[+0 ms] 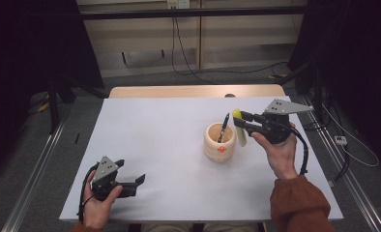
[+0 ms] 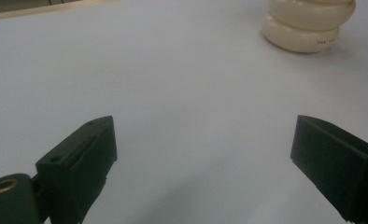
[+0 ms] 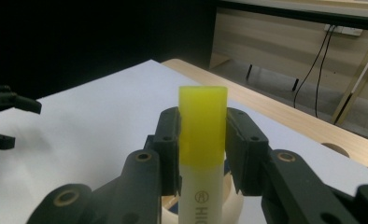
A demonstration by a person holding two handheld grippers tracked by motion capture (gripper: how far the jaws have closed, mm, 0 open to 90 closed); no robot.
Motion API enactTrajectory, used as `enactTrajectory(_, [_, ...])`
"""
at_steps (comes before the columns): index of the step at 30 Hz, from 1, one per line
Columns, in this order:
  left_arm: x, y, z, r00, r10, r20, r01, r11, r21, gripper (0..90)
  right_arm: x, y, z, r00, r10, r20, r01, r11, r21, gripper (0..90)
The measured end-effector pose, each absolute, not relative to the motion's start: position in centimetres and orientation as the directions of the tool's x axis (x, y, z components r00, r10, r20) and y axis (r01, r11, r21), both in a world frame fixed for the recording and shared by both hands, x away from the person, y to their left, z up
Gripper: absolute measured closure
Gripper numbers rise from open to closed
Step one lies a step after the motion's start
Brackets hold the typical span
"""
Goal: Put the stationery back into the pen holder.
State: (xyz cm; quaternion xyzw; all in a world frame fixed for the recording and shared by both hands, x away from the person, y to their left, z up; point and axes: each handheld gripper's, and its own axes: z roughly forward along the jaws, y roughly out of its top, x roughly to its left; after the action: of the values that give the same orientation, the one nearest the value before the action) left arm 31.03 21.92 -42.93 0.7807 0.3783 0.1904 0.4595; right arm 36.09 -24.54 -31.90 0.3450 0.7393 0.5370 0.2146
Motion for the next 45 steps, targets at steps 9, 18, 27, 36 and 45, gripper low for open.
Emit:
enactTrajectory(9, [31.0,21.9,-43.0,0.642,0.765,-0.055,0.420,-0.290,0.860,6.9,36.9,-23.5,-31.0,-0.683,0.729,0.050,0.242,0.161,0.957,67.6])
enactTrajectory(18, [31.0,21.9,-42.9,0.645,0.763,-0.052,0.416,-0.293,0.861,6.9,38.1,-22.7,-31.1,-0.673,0.737,0.069,0.243,0.131,0.961,67.6])
enactTrajectory(27, [31.0,21.9,-42.9,0.647,0.761,-0.053,0.415,-0.293,0.861,7.0,39.2,-21.3,-31.2,-0.678,0.732,0.062,0.239,0.140,0.961,67.6])
enactTrajectory(36, [31.0,21.9,-42.9,0.650,0.758,-0.048,0.413,-0.299,0.860,7.0,40.1,-20.3,-31.7,-0.660,0.748,0.068,0.235,0.120,0.965,67.5])
enactTrajectory(45, [31.0,21.9,-42.9,0.651,0.758,-0.047,0.413,-0.302,0.860,6.9,41.0,-19.8,-32.4,-0.661,0.745,0.089,0.240,0.097,0.966,67.6])
